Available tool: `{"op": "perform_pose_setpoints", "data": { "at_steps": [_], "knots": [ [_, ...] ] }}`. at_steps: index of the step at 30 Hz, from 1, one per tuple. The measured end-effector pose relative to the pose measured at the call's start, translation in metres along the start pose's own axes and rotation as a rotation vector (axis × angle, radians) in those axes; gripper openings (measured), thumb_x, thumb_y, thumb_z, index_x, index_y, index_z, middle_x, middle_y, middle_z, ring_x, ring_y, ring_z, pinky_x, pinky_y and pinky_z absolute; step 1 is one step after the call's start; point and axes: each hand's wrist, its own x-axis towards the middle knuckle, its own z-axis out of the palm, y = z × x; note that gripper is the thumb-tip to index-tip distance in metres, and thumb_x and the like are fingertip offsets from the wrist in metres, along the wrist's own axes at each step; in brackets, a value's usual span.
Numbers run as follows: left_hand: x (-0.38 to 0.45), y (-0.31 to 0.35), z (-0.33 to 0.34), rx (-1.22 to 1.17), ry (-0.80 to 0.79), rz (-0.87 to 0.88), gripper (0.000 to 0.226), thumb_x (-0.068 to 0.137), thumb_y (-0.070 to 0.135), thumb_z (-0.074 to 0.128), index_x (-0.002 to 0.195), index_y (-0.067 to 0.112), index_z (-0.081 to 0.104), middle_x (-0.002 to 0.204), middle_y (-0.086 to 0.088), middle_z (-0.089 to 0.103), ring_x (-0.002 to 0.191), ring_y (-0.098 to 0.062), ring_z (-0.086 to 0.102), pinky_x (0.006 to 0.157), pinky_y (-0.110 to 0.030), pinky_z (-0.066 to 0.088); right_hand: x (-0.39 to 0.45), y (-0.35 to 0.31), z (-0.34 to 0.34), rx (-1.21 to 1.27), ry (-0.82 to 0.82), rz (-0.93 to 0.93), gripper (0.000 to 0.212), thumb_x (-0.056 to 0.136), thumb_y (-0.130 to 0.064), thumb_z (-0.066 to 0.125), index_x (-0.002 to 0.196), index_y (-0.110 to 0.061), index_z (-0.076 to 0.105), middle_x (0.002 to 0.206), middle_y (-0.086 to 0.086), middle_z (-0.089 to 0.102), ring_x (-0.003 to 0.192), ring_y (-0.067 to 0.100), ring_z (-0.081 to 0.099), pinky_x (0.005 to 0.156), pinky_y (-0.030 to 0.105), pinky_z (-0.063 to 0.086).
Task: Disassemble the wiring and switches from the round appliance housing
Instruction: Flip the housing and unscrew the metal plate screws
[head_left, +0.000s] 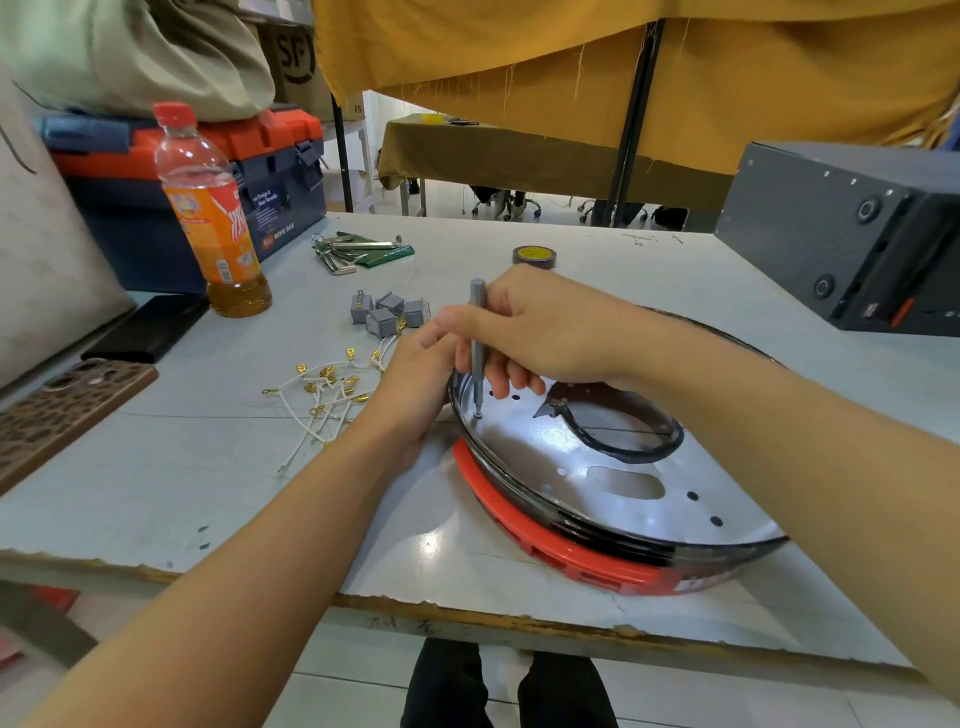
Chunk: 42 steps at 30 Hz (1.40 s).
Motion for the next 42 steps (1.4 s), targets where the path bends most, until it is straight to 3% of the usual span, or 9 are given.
{"op": "perform_pose_setpoints", "data": {
  "at_steps": [4,10,13,16,20,30,35,38,42],
  "knots": [
    [0.001,-0.002,-0.002,-0.035,0.047,-0.042,0.021,0.083,0.019,0.048,0.074,0.018,0.067,0.076,-0.020,0.060,0.076,-0.028,0.053,0.070,-0.036,0.043,-0.001,0.005,0.002,-0.049,0.119,0.051,0.045,0.100,-0.032,0.044,0.067,-0.005,0.061,0.047,0.002,0.062,0.031,0.008,0.046,0.037,0.013,0.039],
    [0.002,-0.004,-0.003,-0.072,0.048,-0.042,0.025,0.086,0.014,0.050,0.077,0.024,0.072,0.074,-0.010,0.065,0.078,-0.025,0.058,0.077,-0.041,0.044,-0.003,0.009,0.009,0.288,0.124,0.081,0.038,0.097,-0.023,0.054,0.070,0.001,0.066,0.051,0.013,0.064,0.040,0.019,0.057,0.039,0.022,0.048],
    [0.001,-0.004,-0.003,-0.049,0.040,-0.018,0.020,0.089,0.019,0.052,0.082,0.022,0.071,0.076,-0.003,0.069,0.077,-0.018,0.063,0.076,-0.034,0.049,-0.004,0.013,0.006,0.308,0.100,0.062,0.036,0.095,-0.020,0.057,0.084,0.014,0.064,0.051,0.011,0.063,0.040,0.016,0.056,0.040,0.021,0.049],
    [0.000,-0.002,-0.002,-0.044,0.046,-0.020,0.022,0.091,0.015,0.051,0.084,0.023,0.070,0.072,0.002,0.069,0.073,-0.013,0.064,0.070,-0.028,0.047,-0.006,0.015,0.000,0.261,0.034,0.023,0.035,0.097,-0.019,0.054,0.087,0.013,0.063,0.053,0.008,0.064,0.042,0.012,0.056,0.043,0.019,0.048],
    [-0.001,0.000,0.000,-0.050,0.037,-0.010,0.022,0.080,0.022,0.052,0.065,0.025,0.068,0.061,-0.001,0.063,0.068,-0.021,0.058,0.069,-0.032,0.044,-0.004,0.009,-0.008,0.151,-0.083,-0.025,0.033,0.100,-0.017,0.048,0.087,0.011,0.061,0.058,0.008,0.065,0.048,0.013,0.056,0.048,0.019,0.049],
    [0.003,-0.004,-0.002,-0.055,0.024,-0.038,0.016,0.085,0.017,0.052,0.077,0.017,0.066,0.070,-0.011,0.065,0.072,-0.025,0.057,0.074,-0.038,0.042,0.003,-0.003,-0.032,0.070,-0.327,0.018,0.017,0.097,-0.008,0.051,0.095,0.004,0.063,0.074,0.015,0.066,0.058,0.009,0.060,0.058,0.016,0.050],
    [0.003,-0.005,-0.003,-0.048,0.040,-0.029,0.018,0.075,0.023,0.053,0.060,0.021,0.064,0.065,-0.009,0.065,0.066,-0.024,0.059,0.065,-0.032,0.044,0.008,-0.007,-0.017,-0.058,-0.208,0.016,0.021,0.095,-0.006,0.050,0.091,0.008,0.065,0.065,0.013,0.066,0.046,0.011,0.051,0.044,0.017,0.043],
    [0.005,-0.007,-0.004,-0.037,0.005,-0.007,0.019,0.081,0.022,0.052,0.066,0.019,0.065,0.075,-0.018,0.067,0.082,-0.037,0.062,0.076,-0.041,0.045,0.008,-0.006,-0.013,-0.126,-0.098,0.009,0.020,0.092,-0.009,0.053,0.089,0.007,0.065,0.061,0.011,0.067,0.046,0.015,0.049,0.040,0.014,0.037],
    [0.006,-0.007,-0.005,-0.034,0.009,-0.029,0.015,0.077,0.021,0.054,0.068,0.019,0.065,0.075,-0.014,0.066,0.075,-0.026,0.059,0.072,-0.038,0.042,0.008,-0.007,-0.012,-0.143,-0.007,0.003,0.012,0.087,-0.008,0.062,0.087,0.003,0.062,0.059,0.008,0.067,0.044,0.013,0.051,0.039,0.016,0.039]
  ]
}}
